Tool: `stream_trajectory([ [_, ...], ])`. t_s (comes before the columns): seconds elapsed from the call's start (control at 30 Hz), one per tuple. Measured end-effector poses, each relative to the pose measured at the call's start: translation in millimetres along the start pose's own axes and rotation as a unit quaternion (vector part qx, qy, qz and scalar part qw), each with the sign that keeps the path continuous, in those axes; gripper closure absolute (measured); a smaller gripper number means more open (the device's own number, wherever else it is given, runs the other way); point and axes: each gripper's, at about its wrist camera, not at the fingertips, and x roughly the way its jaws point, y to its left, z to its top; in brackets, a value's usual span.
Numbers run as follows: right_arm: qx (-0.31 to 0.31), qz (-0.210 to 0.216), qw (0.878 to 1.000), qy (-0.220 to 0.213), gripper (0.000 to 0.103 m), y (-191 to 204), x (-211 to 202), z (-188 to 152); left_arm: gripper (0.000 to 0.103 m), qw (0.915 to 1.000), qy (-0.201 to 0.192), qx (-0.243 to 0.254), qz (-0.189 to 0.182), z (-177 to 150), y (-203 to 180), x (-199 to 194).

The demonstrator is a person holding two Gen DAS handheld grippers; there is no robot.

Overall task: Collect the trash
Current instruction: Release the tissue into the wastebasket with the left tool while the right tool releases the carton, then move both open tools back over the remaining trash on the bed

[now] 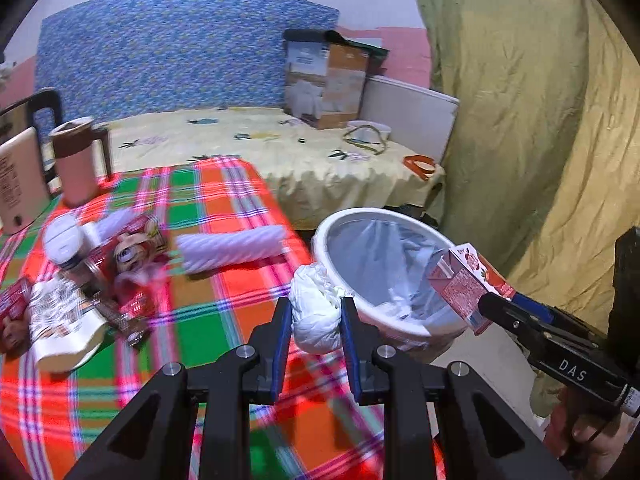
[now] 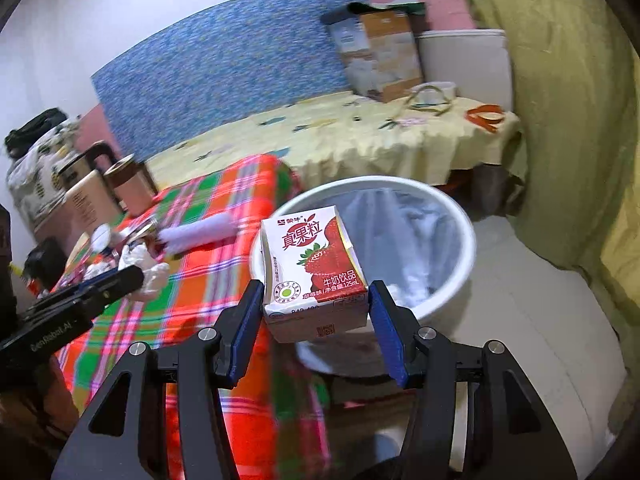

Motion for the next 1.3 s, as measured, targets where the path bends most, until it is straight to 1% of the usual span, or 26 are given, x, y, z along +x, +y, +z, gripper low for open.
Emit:
stream_trajectory([
  [0.17,0.015,-0.018,1.000,0.001,0.048,-16.7,4.2,2.0,0.079,0.9997,0.007,0.016,-0.019,11.9,-20.3,21.9],
  [0.3,0.017,-0.023,1.000,0.006,0.048,-22.5,9.8,3.0,0.079,0.9992,0.016,0.025,-0.026,16.2,-31.6,40.2],
  [0.57,0.013,-0.035,0.999,0.022,0.048,-33.9,20.2,5.3,0.078,0.9979,0.036,0.037,-0.040,19.6,-44.4,72.8],
  [0.8,0.004,-0.040,0.998,0.041,0.048,-37.0,27.7,7.2,0.077,0.9965,0.055,0.041,-0.049,19.4,-46.9,91.3],
  [0.9,-0.002,-0.038,0.998,0.053,0.047,-36.9,32.4,7.1,0.073,0.9959,0.059,0.039,-0.056,20.8,-48.0,95.1],
  [1.0,-0.004,-0.037,0.998,0.052,0.047,-36.0,32.4,7.6,0.064,0.9960,0.061,0.032,-0.057,21.7,-47.3,97.7],
  [1.03,-0.003,-0.036,0.998,0.052,0.047,-36.0,32.8,8.3,0.062,0.9960,0.060,0.030,-0.059,21.8,-46.8,97.4],
  [1.13,0.000,-0.036,0.998,0.048,0.042,-37.1,31.6,8.1,0.060,0.9961,0.059,0.026,-0.060,22.7,-45.5,96.5],
  [1.3,0.004,-0.035,0.999,0.040,0.041,-36.5,25.4,8.1,0.059,0.9969,0.052,0.016,-0.057,21.6,-38.4,86.9],
])
